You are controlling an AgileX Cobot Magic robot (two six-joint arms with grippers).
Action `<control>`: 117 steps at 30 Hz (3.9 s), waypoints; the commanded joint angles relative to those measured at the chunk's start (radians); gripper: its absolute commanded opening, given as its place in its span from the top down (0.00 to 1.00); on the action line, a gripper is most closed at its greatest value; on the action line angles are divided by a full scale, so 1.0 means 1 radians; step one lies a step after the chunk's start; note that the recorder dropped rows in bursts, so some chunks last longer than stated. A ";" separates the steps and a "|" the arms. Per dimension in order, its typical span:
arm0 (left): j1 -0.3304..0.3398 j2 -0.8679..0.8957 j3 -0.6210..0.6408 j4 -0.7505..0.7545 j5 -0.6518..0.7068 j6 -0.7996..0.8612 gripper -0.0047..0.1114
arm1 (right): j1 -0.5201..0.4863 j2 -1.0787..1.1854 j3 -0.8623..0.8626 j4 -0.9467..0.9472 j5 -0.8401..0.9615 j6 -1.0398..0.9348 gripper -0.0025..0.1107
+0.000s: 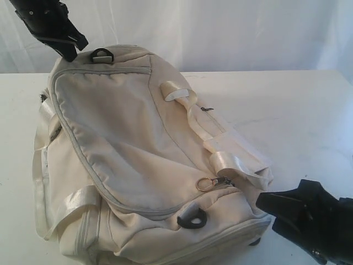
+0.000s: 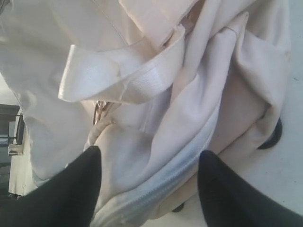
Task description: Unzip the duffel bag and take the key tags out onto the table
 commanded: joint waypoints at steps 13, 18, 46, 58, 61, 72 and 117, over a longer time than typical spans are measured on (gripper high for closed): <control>0.008 -0.027 0.001 0.019 0.090 -0.011 0.96 | -0.005 0.001 0.016 -0.010 0.026 -0.020 0.48; 0.008 -0.027 0.001 0.019 0.090 -0.011 0.96 | -0.005 0.001 0.016 0.014 0.008 -0.045 0.48; 0.008 -0.027 0.003 0.138 0.090 -0.119 0.96 | -0.007 0.348 -0.353 -0.111 -0.037 -0.132 0.98; 0.024 -0.235 0.441 0.173 0.090 -0.118 0.96 | -0.007 0.351 -0.660 -0.507 -0.147 0.168 0.98; 0.048 -0.331 0.578 0.172 0.090 -0.137 0.96 | -0.007 0.351 -0.697 -0.581 -0.120 0.201 0.98; 0.079 -0.664 0.855 -0.023 0.090 -0.132 0.96 | -0.005 0.534 -0.962 -0.727 0.044 0.305 0.98; 0.046 -0.130 0.395 -0.457 -0.121 0.158 0.44 | 0.245 0.842 -1.493 -1.096 0.234 0.576 0.38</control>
